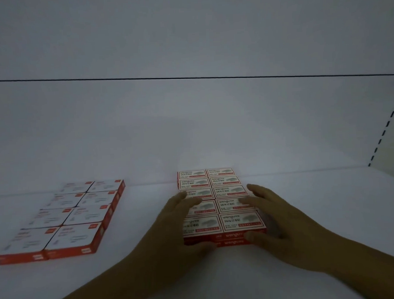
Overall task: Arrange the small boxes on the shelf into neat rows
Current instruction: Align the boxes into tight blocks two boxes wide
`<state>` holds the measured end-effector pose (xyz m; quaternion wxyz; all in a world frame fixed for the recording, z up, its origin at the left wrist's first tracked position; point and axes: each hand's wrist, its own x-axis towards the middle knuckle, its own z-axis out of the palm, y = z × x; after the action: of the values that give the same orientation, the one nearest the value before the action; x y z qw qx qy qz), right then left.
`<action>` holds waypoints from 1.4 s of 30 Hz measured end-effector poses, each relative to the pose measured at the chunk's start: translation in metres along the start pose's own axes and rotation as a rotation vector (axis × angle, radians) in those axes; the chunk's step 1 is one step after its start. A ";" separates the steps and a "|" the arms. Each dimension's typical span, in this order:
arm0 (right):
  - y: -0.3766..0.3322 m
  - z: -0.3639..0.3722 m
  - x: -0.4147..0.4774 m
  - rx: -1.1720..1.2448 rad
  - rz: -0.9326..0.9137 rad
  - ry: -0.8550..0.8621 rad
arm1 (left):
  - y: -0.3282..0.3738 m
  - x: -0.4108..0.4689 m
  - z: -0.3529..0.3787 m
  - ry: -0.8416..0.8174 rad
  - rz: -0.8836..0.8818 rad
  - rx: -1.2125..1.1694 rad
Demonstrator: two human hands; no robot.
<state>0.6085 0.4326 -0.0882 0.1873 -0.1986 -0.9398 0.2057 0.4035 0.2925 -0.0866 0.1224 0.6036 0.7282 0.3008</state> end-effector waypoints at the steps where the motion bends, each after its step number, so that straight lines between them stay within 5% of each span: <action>1: 0.000 0.002 0.000 -0.045 0.021 -0.057 | 0.003 0.004 0.002 -0.032 -0.038 -0.013; 6: -0.001 0.011 0.000 -0.202 0.090 -0.146 | -0.013 0.009 0.011 0.031 0.009 -0.272; 10: -0.004 0.006 0.001 -0.142 0.130 -0.185 | -0.005 0.007 0.007 -0.092 0.001 -0.114; 14: -0.017 -0.017 0.016 0.284 0.216 -0.186 | -0.006 0.027 -0.010 0.021 -0.105 -0.649; 16: -0.023 -0.026 0.036 0.478 0.276 -0.080 | -0.014 0.047 -0.015 0.148 -0.276 -0.760; 20: -0.015 -0.017 0.076 0.639 0.415 0.091 | -0.014 0.076 -0.018 0.117 -0.418 -0.994; 27: -0.005 0.003 0.095 0.826 0.532 0.158 | -0.016 0.091 -0.006 0.161 -0.429 -0.982; 34: -0.001 0.010 0.100 0.745 0.544 0.211 | -0.015 0.091 -0.003 0.185 -0.360 -0.947; 42: 0.001 -0.007 0.086 0.702 0.501 0.065 | -0.016 0.090 -0.006 0.184 -0.391 -0.973</action>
<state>0.5383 0.4742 -0.0592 0.2174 -0.3513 -0.7290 0.5458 0.3657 0.3746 -0.0749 0.3778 0.3011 0.6111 0.6270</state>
